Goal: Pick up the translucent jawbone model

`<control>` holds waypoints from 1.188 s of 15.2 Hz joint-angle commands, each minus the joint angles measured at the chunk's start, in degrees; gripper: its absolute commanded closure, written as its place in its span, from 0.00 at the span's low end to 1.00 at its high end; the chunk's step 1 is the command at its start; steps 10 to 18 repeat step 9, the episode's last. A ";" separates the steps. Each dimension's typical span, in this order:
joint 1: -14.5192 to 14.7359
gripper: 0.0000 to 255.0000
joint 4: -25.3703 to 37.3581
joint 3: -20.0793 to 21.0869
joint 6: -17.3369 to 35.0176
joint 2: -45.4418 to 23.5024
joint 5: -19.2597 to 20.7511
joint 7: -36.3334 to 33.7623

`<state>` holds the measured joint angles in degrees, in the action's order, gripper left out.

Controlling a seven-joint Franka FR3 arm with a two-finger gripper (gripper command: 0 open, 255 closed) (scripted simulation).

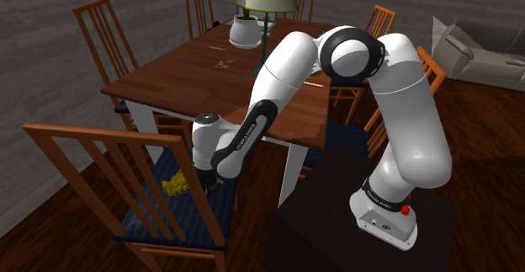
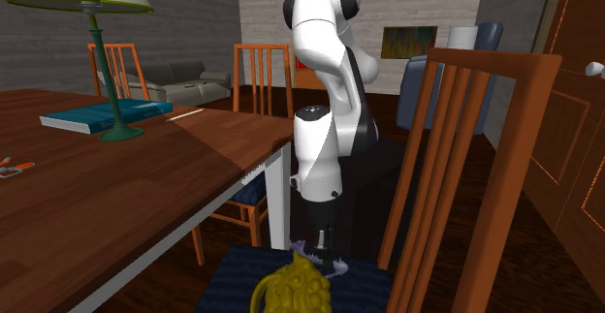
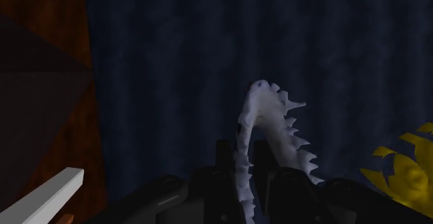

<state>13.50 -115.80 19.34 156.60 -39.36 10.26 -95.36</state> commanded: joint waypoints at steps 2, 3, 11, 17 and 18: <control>-0.62 1.00 -0.91 0.86 -1.27 2.18 -0.60 0.13; -0.86 1.00 -1.12 1.15 -1.75 2.86 -0.82 0.21; -1.83 1.00 -1.86 2.36 -3.83 5.67 -1.81 0.62; -1.83 1.00 -1.86 2.36 -3.83 5.67 -1.81 0.62; -1.83 1.00 -1.86 2.36 -3.83 5.67 -1.81 0.62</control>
